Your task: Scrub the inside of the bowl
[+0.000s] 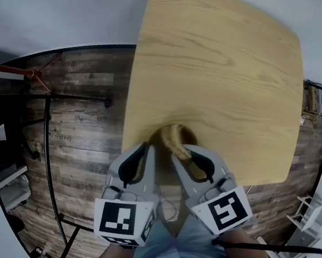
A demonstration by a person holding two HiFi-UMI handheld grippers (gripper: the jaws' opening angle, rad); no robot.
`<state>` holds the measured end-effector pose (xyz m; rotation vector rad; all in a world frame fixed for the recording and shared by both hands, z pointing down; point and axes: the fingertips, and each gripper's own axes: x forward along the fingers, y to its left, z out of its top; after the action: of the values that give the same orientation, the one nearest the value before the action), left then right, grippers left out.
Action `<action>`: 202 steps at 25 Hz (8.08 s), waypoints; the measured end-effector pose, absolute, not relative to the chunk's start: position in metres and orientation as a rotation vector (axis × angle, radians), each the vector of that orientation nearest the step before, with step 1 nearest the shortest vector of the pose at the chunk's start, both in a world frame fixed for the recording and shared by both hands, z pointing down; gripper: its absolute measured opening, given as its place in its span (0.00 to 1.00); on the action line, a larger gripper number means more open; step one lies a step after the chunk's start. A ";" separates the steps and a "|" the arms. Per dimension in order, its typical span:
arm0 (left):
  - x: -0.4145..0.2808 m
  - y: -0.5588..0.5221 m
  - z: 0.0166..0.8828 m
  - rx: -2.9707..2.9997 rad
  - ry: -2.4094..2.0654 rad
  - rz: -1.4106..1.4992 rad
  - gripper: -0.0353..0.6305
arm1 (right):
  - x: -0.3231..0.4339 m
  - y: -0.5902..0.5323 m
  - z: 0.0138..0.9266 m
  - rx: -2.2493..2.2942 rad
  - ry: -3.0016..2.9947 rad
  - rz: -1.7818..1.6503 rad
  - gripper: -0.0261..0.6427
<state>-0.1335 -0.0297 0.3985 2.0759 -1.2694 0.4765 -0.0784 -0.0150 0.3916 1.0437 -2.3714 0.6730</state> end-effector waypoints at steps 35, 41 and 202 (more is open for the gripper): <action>-0.127 -0.051 0.382 2.235 -1.292 0.659 0.10 | -0.076 0.008 0.351 0.724 -2.451 0.691 0.12; -0.123 -0.050 0.380 2.237 -1.276 0.687 0.10 | -0.071 -0.010 0.350 0.750 -2.428 0.589 0.12; -0.082 0.032 0.170 2.350 -1.927 0.213 0.08 | 0.031 0.035 0.182 0.982 -2.773 0.143 0.13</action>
<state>-0.0816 0.0322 0.1696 2.3500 -1.9271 0.2134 0.0313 0.0346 0.1816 0.9817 -2.7730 0.1432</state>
